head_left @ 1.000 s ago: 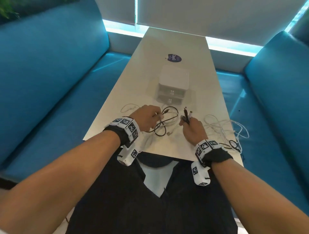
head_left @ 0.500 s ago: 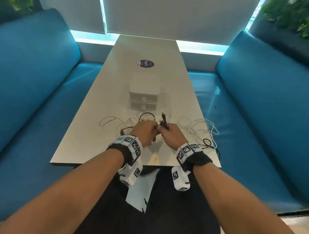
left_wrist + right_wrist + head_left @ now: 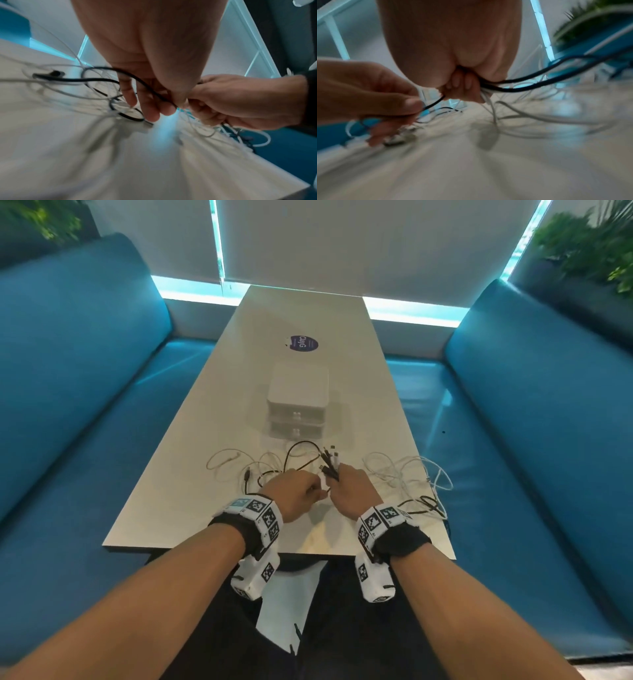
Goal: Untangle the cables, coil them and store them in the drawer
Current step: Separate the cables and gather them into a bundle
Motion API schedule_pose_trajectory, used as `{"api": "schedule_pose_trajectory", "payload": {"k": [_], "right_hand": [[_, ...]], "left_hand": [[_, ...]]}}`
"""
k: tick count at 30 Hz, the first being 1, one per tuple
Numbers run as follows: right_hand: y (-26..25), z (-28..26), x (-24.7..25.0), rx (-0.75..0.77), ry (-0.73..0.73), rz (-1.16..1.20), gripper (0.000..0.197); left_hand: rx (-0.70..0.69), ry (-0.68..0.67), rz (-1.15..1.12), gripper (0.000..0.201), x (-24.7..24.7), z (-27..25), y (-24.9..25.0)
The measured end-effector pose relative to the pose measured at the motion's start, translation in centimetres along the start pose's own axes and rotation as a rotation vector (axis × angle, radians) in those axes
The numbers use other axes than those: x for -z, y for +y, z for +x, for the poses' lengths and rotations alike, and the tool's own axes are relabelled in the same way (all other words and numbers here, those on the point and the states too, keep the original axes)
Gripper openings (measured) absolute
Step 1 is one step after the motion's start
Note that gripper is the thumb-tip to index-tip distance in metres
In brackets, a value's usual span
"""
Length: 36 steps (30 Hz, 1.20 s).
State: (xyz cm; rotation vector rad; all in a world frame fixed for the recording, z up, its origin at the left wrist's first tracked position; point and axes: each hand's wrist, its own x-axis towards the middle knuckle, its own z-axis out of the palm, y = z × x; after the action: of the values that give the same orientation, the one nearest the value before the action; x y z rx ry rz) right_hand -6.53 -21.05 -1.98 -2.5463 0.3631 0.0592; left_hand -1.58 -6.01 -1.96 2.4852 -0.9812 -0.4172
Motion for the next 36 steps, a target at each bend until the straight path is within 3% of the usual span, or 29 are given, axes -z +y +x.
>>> {"api": "schedule_pose_trajectory", "payload": {"k": [3, 6, 12, 18, 23, 27, 31, 36], "right_hand": [[2.5, 0.1, 1.3, -0.088, 0.056, -0.217, 0.024], [3.8, 0.1, 2.2, -0.183, 0.061, -0.248, 0.025], [-0.2, -0.1, 1.6, 0.031, -0.001, 0.018, 0.024], [-0.1, 0.3, 0.2, 0.053, -0.04, -0.092, 0.025], [-0.6, -0.5, 1.0, 0.105, -0.062, 0.118, 0.024], [-0.2, -0.9, 1.4, 0.185, -0.136, -0.057, 0.031], [1.3, -0.9, 1.8, 0.17, -0.19, -0.358, 0.033], [2.5, -0.5, 2.9, -0.024, -0.058, -0.533, 0.032]], "left_hand": [[0.013, -0.067, 0.089, 0.023, 0.7, -0.3, -2.7], [0.011, -0.07, 0.07, 0.024, 1.3, -1.0, -4.2], [0.001, -0.073, 0.135, 0.024, 0.1, -0.4, -2.2], [0.009, -0.087, 0.2, 0.027, -0.6, -0.1, -1.5], [0.032, -0.095, 0.168, 0.025, -0.4, 0.0, -1.4], [0.053, -0.083, 0.154, 0.028, 0.0, 0.1, -2.1], [0.046, -0.075, 0.138, 0.027, 1.1, -0.3, -3.2], [0.025, -0.04, 0.187, 0.029, 1.4, -0.5, -3.7]]}}
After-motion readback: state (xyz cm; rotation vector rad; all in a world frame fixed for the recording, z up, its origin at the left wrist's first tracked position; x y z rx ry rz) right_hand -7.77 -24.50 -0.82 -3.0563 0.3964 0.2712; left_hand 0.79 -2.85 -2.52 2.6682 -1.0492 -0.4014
